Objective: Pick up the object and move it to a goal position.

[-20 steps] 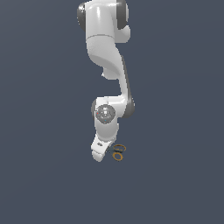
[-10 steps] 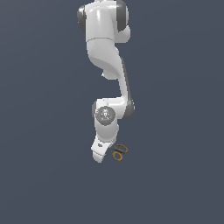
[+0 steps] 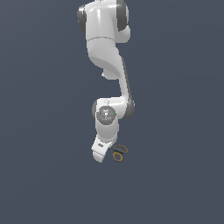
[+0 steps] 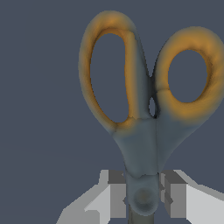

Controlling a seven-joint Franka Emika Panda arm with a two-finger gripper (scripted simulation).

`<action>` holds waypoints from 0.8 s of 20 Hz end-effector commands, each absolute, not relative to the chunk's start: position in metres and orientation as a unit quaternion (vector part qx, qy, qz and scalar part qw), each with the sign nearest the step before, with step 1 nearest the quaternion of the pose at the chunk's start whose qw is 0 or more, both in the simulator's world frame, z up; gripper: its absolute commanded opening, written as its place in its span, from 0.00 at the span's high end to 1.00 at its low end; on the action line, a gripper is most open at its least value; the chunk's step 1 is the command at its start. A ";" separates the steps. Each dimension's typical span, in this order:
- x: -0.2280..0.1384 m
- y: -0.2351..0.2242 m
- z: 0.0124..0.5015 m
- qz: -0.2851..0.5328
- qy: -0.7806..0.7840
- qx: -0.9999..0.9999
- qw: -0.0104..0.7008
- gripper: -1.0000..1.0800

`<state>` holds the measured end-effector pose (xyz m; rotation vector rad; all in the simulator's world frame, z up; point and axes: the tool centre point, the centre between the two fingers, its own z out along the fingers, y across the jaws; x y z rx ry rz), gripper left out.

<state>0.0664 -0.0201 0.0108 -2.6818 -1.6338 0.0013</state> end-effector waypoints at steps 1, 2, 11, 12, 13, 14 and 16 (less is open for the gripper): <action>0.066 -0.019 0.015 0.000 -0.520 -0.854 0.000 1.00; 0.065 -0.018 0.018 0.000 -0.520 -0.854 0.000 1.00; 0.054 -0.004 0.065 0.000 -0.520 -0.854 0.000 1.00; 0.052 -0.002 0.073 0.000 -0.520 -0.854 0.000 1.00; 0.050 0.001 0.081 0.000 -0.520 -0.854 -0.001 1.00; 0.048 0.003 0.091 0.000 -0.520 -0.854 -0.001 1.00; 0.044 0.009 0.108 0.001 -0.520 -0.854 -0.001 1.00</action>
